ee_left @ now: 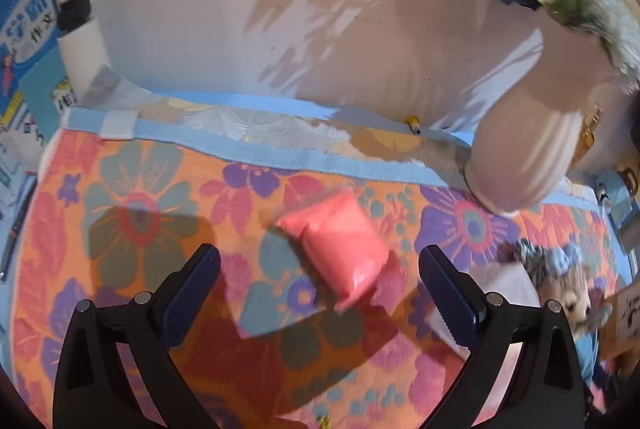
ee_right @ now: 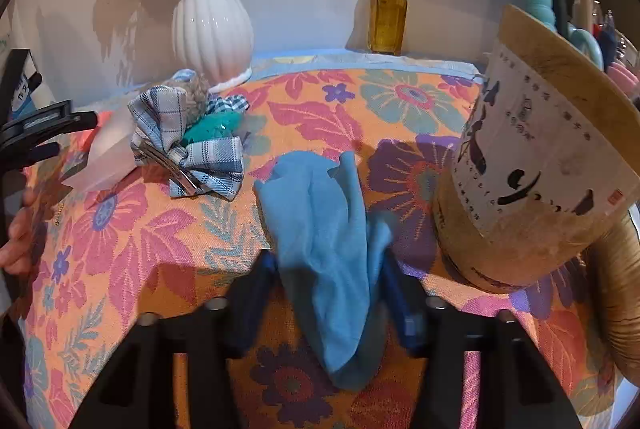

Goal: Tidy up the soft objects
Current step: 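Grasp the blue cloth with the right gripper while the left gripper grasps the pink pouch, then carry the blue cloth and pink pouch into the glass bowl and release both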

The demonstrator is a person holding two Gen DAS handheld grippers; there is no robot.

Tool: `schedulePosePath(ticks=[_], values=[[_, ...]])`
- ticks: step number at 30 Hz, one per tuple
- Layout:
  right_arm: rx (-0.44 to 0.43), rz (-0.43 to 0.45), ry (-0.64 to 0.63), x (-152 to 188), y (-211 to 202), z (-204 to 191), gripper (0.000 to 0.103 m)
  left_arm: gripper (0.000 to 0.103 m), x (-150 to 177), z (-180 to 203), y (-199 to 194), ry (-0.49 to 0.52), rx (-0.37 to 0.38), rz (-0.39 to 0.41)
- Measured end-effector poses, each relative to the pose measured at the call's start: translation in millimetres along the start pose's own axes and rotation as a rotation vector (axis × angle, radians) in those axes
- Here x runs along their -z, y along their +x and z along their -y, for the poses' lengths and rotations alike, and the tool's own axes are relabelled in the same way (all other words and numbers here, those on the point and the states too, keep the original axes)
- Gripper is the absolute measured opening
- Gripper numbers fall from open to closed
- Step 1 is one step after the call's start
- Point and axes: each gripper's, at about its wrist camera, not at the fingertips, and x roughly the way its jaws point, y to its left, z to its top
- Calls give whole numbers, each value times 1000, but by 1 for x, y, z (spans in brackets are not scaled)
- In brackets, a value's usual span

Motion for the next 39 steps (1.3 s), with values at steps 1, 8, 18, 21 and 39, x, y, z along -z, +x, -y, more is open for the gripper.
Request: schedulePosePath(ticks=[1,8,18,21,39], values=[[-3,4,2,1,-1,0,37,100,0,2,3,3,-6,1],[-33,27,31,1,-5,6,23,46,6,20,16,84,-62,-7],[-56,114,-4,11,-28,0,13,35,34,17,-39,113,19,63],[-87,127,24,14,-36,7,13,35,50,15,-65,117,43,74],[-321,115,339,104,-101,99,13,35,132,76,-154,225,206,99]])
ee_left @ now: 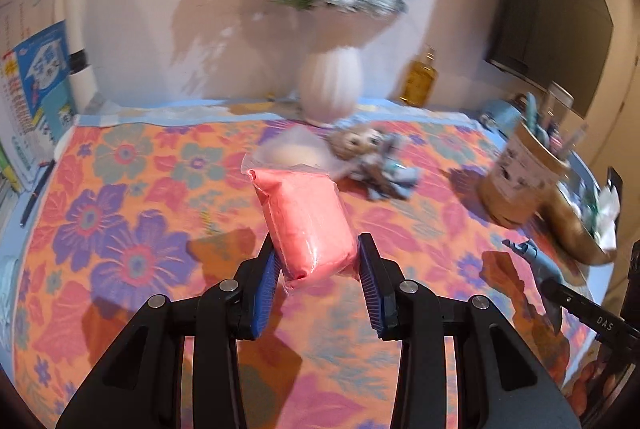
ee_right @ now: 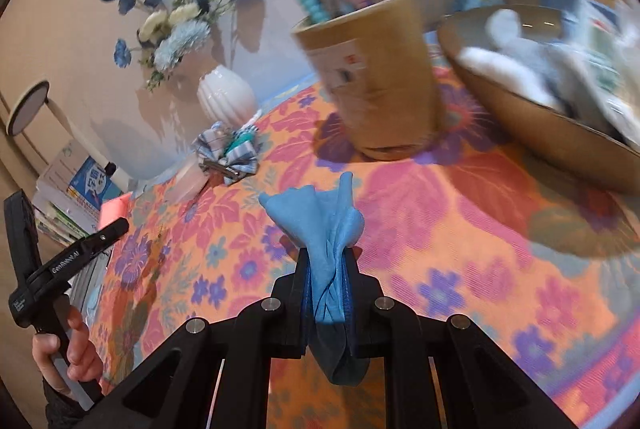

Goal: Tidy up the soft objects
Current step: 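Carry the blue cloth and pink pouch into the glass bowl and release both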

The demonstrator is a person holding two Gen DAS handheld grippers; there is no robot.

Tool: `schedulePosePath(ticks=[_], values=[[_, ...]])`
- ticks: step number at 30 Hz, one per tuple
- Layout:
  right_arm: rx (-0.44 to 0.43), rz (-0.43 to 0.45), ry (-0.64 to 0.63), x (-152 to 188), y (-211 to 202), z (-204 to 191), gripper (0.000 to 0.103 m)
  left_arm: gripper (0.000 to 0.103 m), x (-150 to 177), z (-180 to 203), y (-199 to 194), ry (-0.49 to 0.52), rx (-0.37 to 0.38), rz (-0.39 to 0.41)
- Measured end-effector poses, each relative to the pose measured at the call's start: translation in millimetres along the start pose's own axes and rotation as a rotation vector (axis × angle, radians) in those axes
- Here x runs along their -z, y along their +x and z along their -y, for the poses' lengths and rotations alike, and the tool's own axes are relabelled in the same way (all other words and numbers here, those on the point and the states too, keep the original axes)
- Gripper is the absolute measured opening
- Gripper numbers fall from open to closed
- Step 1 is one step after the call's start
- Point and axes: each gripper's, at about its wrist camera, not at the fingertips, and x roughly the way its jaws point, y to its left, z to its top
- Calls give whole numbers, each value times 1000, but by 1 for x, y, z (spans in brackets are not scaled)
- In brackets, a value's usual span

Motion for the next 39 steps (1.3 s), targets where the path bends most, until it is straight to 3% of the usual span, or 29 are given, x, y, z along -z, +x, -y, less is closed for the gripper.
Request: schedulePosePath(ticks=[9,16,24,31,37,39], values=[[26,114,9,-5,-65,31,13,35,13,101,-2,161,104,-11],[54,221,9,-18,-113,49,13,35,20,187,7,287,230,-62],[129,346,48,-50,-159,81,13,35,-9,270,1,365,382,-30],[258,366,139,-98,-160,116,13,35,-33,317,28,383,420,-53],[326,335,210,-130,-139,151,14,38,-43,336,59,368,401,-70],[330,291,221,-143,-125,161,17,55,-44,338,70,343,421,-101]])
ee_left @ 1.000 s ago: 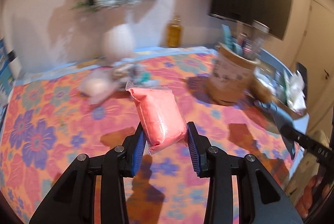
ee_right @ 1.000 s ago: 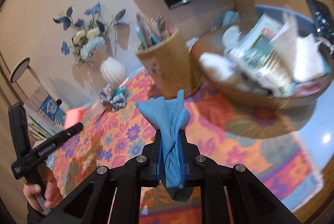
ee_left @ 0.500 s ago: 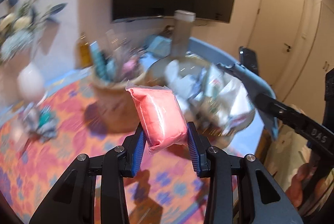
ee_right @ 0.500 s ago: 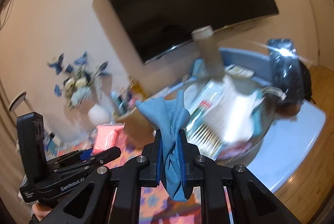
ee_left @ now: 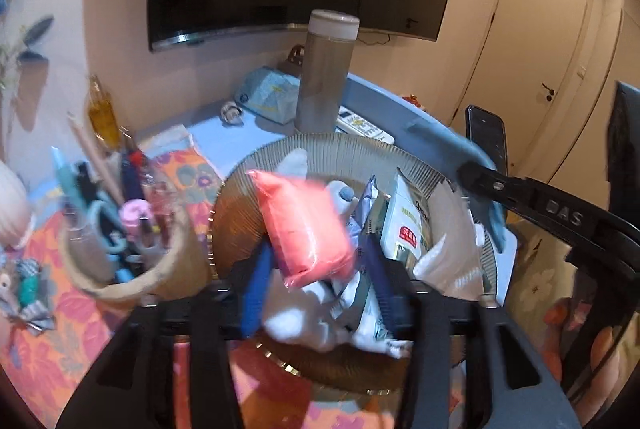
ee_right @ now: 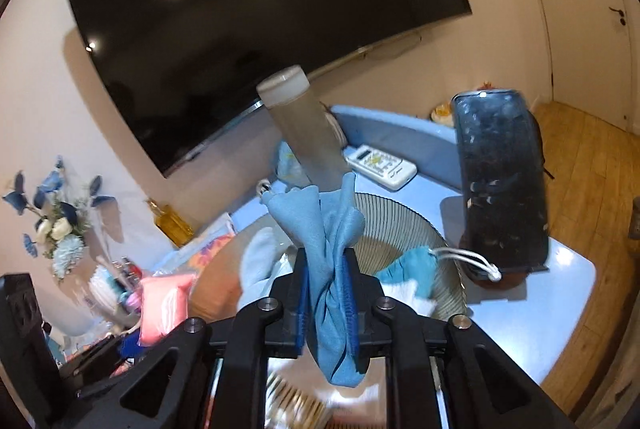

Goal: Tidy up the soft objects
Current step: 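Carry the blue cloth and pink pouch into the glass bowl and release both, then move both open grippers back over the table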

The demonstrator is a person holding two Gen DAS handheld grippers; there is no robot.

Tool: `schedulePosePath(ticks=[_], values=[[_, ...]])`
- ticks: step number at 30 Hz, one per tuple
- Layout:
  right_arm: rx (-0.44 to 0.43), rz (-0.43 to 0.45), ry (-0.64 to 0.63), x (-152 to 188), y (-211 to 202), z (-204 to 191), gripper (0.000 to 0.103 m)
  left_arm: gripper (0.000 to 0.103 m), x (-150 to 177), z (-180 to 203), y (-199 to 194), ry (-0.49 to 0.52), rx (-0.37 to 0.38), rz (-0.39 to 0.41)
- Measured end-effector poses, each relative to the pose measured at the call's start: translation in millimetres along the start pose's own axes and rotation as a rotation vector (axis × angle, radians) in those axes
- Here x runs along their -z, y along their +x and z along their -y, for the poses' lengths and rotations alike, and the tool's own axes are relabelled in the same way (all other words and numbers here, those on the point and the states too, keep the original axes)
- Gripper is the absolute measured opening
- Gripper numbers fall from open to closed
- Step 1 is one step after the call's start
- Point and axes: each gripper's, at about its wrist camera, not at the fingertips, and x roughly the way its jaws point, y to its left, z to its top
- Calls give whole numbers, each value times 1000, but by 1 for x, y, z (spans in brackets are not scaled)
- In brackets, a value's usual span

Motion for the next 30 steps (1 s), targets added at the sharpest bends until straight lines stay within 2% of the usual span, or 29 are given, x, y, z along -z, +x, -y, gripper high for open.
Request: schedulePosePath(ticks=[1,2,3,5,7,12,15,18,22,24,27,30], values=[[3,-29,7,-4,8,1,21,62,0,-2,3,-14,17,-10],[4,-45,12,-6,12,2,28,75,1,-4,2,-21,22,-9],[-5,-64,20,-7,16,4,33,77,2,-5,0,-24,16,10],[-25,-65,31,-7,14,7,66,77,5,-3,-7,-5,2,35],[-37,-27,55,-4,5,11,79,77,6,-1,-13,23,18,29],[-50,-4,80,6,-17,15,80,77,15,1,-39,64,28,34],[-59,18,63,18,-36,7,80,77,25,0,-62,104,-42,52],[-91,25,32,30,-49,-9,80,77,38,-10,-92,111,-63,75],[-143,17,-47,50,-60,-46,80,77,52,-32,-141,94,-130,130],[-173,11,-115,64,-64,-73,83,77,58,-47,-170,68,-200,156],[-213,-10,-223,85,-67,-118,86,77,69,-78,-212,-4,-292,192],[-255,-38,-308,109,-65,-159,86,81,84,-117,-246,-102,-349,211]])
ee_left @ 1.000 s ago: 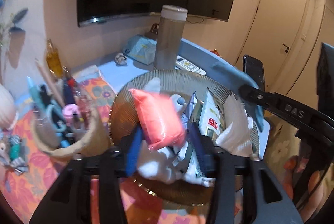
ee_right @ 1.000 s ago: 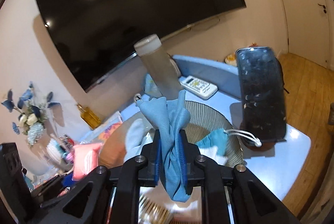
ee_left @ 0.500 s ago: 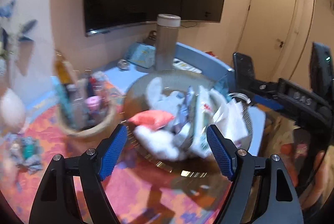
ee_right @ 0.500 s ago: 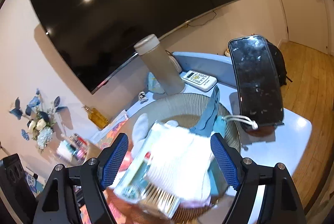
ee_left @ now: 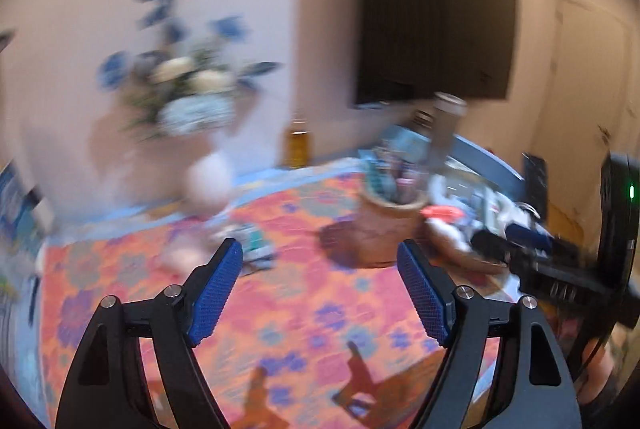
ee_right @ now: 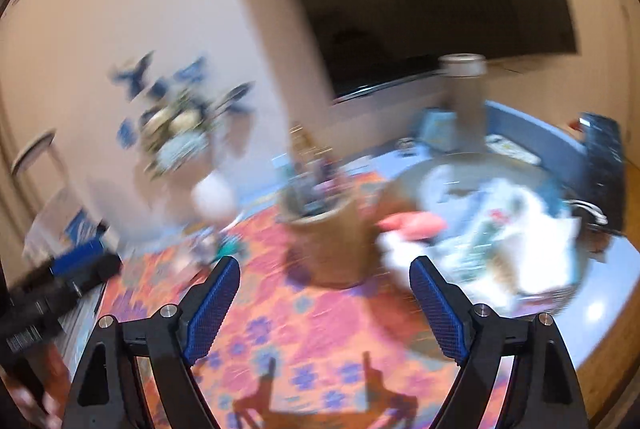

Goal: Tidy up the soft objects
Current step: 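Move both open grippers back over the table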

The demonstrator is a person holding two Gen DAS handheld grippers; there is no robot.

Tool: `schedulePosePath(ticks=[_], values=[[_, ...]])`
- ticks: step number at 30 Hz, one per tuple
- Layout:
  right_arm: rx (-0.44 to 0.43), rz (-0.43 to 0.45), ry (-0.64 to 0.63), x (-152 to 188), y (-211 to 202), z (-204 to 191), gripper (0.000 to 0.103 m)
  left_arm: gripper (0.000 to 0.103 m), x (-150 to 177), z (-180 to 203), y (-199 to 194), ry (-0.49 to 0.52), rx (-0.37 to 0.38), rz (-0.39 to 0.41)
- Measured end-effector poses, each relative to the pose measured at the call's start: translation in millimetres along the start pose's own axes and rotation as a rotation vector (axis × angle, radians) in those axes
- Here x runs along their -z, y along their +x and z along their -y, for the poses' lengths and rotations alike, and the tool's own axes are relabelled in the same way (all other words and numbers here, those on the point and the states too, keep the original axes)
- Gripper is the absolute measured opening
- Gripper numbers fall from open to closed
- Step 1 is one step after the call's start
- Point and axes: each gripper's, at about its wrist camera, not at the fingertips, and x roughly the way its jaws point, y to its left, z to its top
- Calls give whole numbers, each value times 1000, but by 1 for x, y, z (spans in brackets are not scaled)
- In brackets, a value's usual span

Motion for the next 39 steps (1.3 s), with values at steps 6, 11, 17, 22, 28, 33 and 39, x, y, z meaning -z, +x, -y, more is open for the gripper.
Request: schedulePosePath(ticks=[6,11,17,22,28,33,39], values=[[-36,-113,-109,36,50,-68,90,81,31,-87,-1,-112,-148,-59],[-6,-216,-203,71,106,-99,90,81,78,-141,40,-205,-219,-167],[88,-257,-312,100,140,-110,90,81,128,-177,86,-293,-228,-262],[70,-271,-322,101,143,-111,92,86,139,-180,99,-314,-244,-277],[123,-417,-294,106,170,-105,103,101,142,-170,111,-254,-338,-341],[135,-416,-300,106,172,-106,103,102,142,-172,110,-254,-326,-343],[133,-419,-300,107,170,-106,103,102,142,-169,111,-252,-329,-346]])
